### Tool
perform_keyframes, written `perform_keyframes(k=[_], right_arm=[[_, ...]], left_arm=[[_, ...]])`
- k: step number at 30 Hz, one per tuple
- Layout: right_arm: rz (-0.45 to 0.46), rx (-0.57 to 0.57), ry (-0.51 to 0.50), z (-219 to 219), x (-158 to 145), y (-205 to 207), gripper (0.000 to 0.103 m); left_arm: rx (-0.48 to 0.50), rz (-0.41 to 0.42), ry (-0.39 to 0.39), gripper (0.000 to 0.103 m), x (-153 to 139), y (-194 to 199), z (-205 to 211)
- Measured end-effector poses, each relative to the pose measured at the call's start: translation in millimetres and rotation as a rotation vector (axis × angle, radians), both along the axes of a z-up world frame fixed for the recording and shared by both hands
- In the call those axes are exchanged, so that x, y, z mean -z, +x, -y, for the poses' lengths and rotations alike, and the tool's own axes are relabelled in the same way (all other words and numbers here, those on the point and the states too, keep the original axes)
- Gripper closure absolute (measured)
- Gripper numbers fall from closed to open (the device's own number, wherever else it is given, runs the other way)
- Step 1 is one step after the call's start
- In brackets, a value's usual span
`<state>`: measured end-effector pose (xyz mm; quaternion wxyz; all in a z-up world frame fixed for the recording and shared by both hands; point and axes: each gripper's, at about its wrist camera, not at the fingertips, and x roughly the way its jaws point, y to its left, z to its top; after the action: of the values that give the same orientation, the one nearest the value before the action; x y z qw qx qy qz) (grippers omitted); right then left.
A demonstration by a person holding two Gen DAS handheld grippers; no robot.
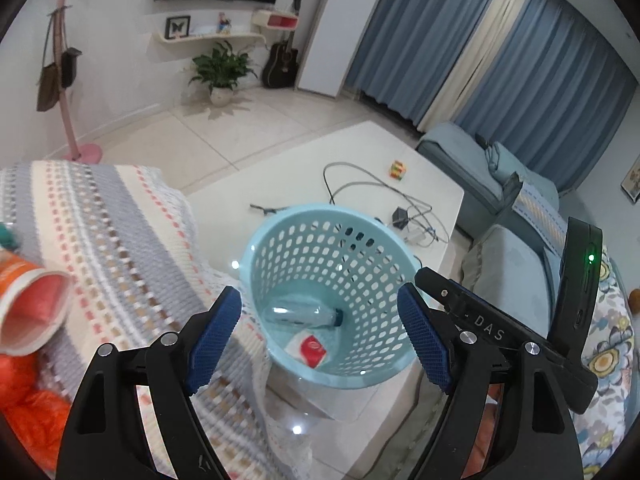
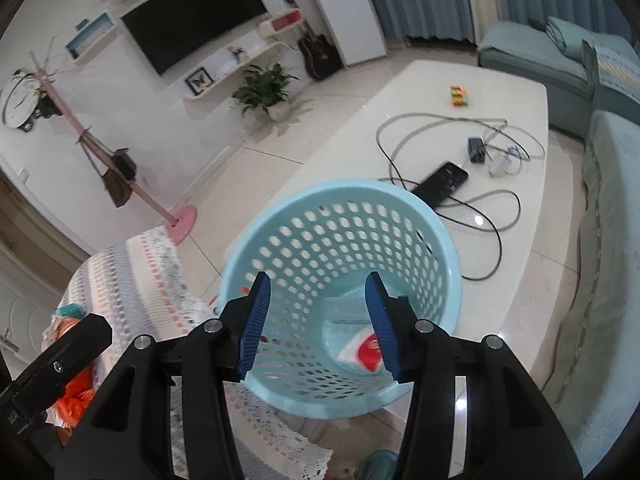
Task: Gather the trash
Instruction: 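Move both tools back over the table toward the snack bag and red bag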
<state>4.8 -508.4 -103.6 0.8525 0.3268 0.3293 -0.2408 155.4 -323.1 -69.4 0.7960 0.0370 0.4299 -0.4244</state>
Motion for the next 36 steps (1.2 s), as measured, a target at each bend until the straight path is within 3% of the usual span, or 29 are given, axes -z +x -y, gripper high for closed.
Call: perform_keyframes(k=[11,15,19,24,28,36], right_arm=[[0.112,-0.204,-0.144,-88.0,-53.3,15.9,0.056],[0.146,-0.318,-0.197,-134.0,-64.9,28.4,0.05],[0.173,-0.431,-0.255,-182.2,-70.8,40.3,0.046],[0.201,-0.555,-0.33,-239.4,-73.9,56.9,0.04],[0.208,-0.645,-0.37,-276.9,-67.1,73.2,0.038],[0.133,-0.77,-0.331,-317.4,-38.8,107.1,0.038]], left_arm=[[-0.147,0.114,-0.097,0.024,-49.2,-22.6,-111.0],[-0.246,0.18,-0.109,0.011,-59.8,-34.5,-166.9],[-0.346,0.22,-0.09,0.01,-61.7,-43.4,-216.6],[-0.464,0.218,-0.064,0.009,-52.3,-48.4,-270.2],[-0.532,0.185,-0.033,0.009,-28.5,-50.0,-303.9],[-0.581,0.084,0.006,0.009,21.0,-45.8,-327.6]])
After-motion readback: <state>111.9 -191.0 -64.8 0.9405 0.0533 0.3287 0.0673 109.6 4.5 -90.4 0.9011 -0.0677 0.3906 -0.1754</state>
